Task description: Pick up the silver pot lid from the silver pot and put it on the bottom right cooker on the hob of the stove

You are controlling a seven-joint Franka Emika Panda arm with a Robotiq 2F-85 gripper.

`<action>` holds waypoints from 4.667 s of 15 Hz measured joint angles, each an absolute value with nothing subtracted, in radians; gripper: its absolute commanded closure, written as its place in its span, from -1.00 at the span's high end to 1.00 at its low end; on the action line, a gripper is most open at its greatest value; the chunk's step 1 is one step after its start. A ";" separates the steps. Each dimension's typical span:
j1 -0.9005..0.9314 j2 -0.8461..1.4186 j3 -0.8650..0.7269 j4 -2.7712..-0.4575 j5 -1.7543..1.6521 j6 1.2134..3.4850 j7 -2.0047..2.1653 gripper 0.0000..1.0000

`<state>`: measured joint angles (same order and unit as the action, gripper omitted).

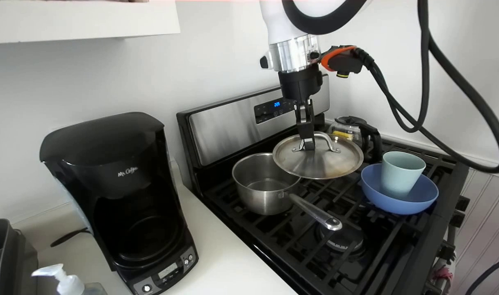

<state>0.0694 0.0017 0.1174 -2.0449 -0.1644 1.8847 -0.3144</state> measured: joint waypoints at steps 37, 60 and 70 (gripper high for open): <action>-0.328 -0.167 -0.379 -2.230 0.027 1.956 -0.029 -0.93; -0.433 0.314 -0.416 -2.002 0.066 2.110 -0.052 -0.93; -0.479 0.470 -0.367 -1.863 0.138 2.101 -0.051 -0.79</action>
